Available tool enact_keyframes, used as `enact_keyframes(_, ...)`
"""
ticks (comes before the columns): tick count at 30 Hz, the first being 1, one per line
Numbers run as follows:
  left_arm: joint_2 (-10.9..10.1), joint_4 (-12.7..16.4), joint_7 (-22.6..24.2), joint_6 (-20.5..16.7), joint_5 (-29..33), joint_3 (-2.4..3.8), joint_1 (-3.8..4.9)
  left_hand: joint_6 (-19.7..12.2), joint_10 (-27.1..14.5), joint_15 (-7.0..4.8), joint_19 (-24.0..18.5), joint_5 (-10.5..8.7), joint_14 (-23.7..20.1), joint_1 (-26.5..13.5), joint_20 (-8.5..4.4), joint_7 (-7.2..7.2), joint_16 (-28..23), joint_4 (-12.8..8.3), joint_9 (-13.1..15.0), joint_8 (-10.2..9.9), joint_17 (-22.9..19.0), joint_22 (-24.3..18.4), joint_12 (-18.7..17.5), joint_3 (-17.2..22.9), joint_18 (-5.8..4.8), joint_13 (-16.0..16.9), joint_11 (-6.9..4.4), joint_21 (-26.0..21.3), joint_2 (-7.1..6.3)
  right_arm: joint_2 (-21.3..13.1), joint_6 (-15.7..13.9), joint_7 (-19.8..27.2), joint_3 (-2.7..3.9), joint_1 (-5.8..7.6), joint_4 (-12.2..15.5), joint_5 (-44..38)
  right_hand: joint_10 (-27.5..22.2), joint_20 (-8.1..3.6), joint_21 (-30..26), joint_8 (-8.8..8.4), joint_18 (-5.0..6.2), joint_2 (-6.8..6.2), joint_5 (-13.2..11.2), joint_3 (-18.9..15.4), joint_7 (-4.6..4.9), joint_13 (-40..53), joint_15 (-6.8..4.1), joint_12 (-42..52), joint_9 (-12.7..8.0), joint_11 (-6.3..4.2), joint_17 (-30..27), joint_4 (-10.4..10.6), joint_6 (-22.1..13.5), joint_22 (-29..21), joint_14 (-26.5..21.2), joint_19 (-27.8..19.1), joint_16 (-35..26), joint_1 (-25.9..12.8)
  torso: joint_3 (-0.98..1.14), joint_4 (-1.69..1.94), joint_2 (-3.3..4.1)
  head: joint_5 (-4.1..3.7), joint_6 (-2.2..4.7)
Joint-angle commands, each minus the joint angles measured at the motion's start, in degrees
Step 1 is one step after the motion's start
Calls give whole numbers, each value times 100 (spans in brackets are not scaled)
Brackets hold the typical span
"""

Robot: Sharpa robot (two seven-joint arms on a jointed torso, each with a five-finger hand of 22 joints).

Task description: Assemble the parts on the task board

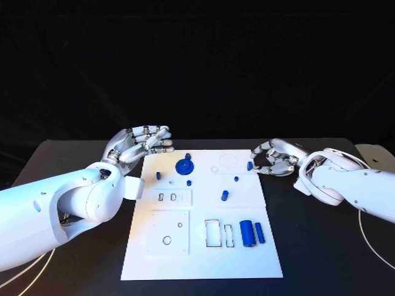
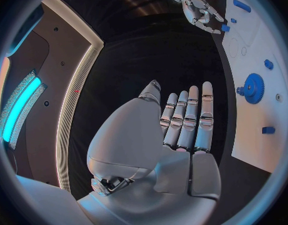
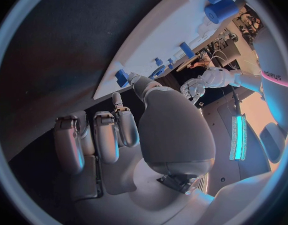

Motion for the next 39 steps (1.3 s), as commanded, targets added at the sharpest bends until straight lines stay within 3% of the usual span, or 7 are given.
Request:
enact_keyframes(1, 8, 3, 58, 111, 11, 5, 6, -13, 41, -10, 29, -5, 2, 48, -1, 171, -38, -13, -7, -16, 9, -5, -26, 28, 85, 6, -16, -36, 1, 52, 44, -139, -1, -31, -32, -141, -34, -15, -37, -28, -60, -7, 34, -15, 9, 469, 9, -30, -6, 11, 887, 2, -36, 1445, 469, 543, 5, -34, -2, -11, -1, 4, -20)
enact_keyframes(10, 6, -2, 51, 104, 10, 5, 6, -11, 45, -10, 31, -5, 2, 52, -2, 171, -42, -12, -7, -16, 12, -7, -29, 31, 84, 5, -16, -38, -1, 143, 40, -189, -1, -79, -79, -153, -13, -7, -29, -17, -62, 23, 27, -14, 9, 495, 15, -5, 3, 14, 904, 25, -8, 1453, 472, 550, 10, -63, 4, -13, -3, 31, -37)
enact_keyframes(23, 4, -8, 39, 99, 10, 5, 6, -11, 46, -10, 32, -5, 0, 54, -2, 172, -46, -9, -8, -18, 15, -10, -34, 35, 84, 4, -16, -40, 0, 209, -41, -242, -1, -87, -91, -154, 71, -24, 12, 134, -77, 141, 29, 42, -56, 590, -21, 91, 79, -39, 925, 71, 313, 1494, 478, 587, 17, -131, 6, -16, -4, 36, -55)
enact_keyframes(34, 1, -11, 24, 102, 10, 5, 6, -11, 46, -9, 33, -4, -2, 57, -2, 173, -51, -5, -9, -20, 17, -12, -40, 40, 83, 3, -14, -41, 4, 228, -130, -273, 0, -86, -100, -129, 155, -122, 26, 370, -81, 354, -31, 209, -211, 680, -135, 175, 189, -173, 929, 40, 670, 1507, 480, 599, 15, -86, 3, -11, -6, 40, -67)
enact_keyframes(36, 1, -12, 22, 102, 10, 5, 6, -11, 46, -9, 33, -4, -2, 57, -2, 173, -51, -5, -9, -20, 17, -12, -40, 40, 83, 3, -14, -41, 4, 231, -170, -269, 0, -86, -99, -125, 159, -149, 26, 429, -81, 428, -104, 259, -244, 681, -163, 175, 221, -204, 927, 14, 718, 1507, 480, 599, 13, -54, 3, -14, -8, 45, -71)
enact_keyframes(38, 0, -12, 18, 104, 10, 5, 6, -11, 46, -9, 33, -4, -2, 57, -2, 173, -51, -5, -9, -20, 17, -12, -40, 40, 83, 3, -14, -41, 4, 236, -230, -257, 0, -86, -96, -120, 172, -188, 26, 510, -81, 544, -403, 373, -287, 693, -201, 182, 268, -244, 935, -33, 750, 1507, 482, 599, 14, -7, 5, -13, -7, 41, -72)
enact_keyframes(39, 0, -13, 16, 106, 10, 5, 6, -11, 46, -9, 33, -4, -2, 57, -2, 173, -51, -5, -9, -20, 17, -12, -40, 40, 83, 3, -14, -41, 4, 237, -274, -246, 0, -86, -93, -115, 175, -194, 26, 526, -81, 564, -419, 396, -294, 696, -206, 184, 278, -250, 934, -39, 754, 1507, 483, 599, 13, -6, 5, -12, -6, 37, -75)
